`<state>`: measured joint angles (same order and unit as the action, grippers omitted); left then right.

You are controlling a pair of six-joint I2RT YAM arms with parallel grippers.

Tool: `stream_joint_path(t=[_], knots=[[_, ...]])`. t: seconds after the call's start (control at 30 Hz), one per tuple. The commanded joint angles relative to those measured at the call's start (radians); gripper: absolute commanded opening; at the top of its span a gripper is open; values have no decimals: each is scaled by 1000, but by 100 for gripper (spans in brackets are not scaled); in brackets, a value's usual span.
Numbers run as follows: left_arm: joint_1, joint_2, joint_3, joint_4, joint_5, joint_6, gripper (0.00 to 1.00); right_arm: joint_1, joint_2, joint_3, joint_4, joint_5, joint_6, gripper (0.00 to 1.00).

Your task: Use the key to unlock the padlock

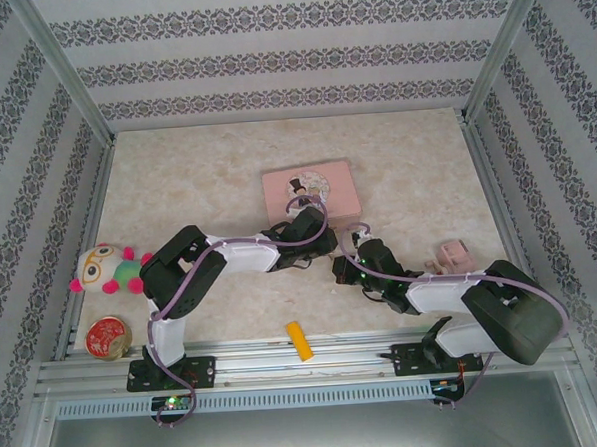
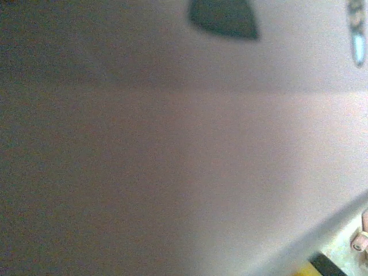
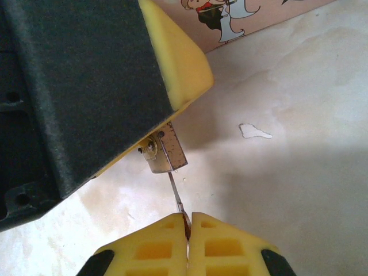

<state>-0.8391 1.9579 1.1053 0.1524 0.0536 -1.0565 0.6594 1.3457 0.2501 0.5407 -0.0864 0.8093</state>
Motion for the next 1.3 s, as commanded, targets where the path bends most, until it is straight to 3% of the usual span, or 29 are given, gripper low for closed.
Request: stream_joint_path(t=[0.0, 0.83, 1.27], knots=[[-5, 30, -2, 77, 76, -56, 27, 18, 14, 18, 85, 25, 16, 0], [-5, 22, -29, 94, 88, -67, 27, 16, 93, -29, 351, 84, 114, 0], [-5, 19, -29, 101, 113, -83, 27, -19, 76, -38, 426, 30, 49, 0]])
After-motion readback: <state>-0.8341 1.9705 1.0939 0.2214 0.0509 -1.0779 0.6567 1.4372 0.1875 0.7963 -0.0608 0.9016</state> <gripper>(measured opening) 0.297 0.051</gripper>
